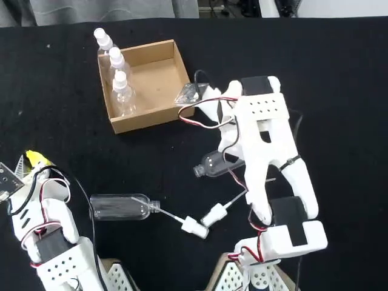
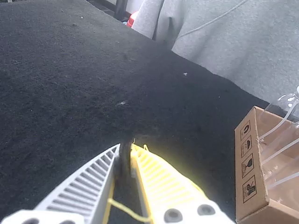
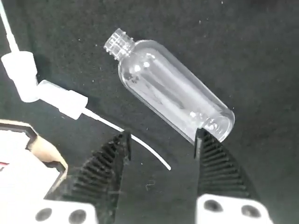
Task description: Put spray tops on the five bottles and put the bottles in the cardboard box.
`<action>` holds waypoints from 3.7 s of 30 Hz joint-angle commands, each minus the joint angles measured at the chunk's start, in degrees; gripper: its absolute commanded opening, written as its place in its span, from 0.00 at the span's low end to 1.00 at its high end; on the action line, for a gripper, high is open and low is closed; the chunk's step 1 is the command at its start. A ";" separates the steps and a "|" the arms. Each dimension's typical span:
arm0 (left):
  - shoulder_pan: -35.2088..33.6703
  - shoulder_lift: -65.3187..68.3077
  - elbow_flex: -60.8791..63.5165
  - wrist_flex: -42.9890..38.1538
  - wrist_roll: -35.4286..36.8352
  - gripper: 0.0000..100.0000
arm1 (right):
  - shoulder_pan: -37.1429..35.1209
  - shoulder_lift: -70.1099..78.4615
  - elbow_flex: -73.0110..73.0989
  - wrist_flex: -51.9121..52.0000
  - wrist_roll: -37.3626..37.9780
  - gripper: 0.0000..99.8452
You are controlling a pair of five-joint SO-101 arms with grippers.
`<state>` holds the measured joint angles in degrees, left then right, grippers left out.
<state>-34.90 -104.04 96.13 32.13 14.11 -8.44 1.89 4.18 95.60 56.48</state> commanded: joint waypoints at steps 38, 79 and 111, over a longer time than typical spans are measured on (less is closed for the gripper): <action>-0.04 -0.53 1.27 -1.49 -0.44 0.03 | -4.57 -2.86 21.23 -23.82 14.77 0.32; -0.04 -0.53 1.27 -1.49 -0.44 0.03 | -6.86 -2.86 26.42 -34.64 -26.02 0.32; -0.04 -0.53 1.27 -1.49 -0.44 0.03 | -7.12 -2.77 21.93 -29.27 -1.23 0.32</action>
<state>-34.90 -104.04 96.13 32.13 14.11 -14.77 1.89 28.70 65.63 53.67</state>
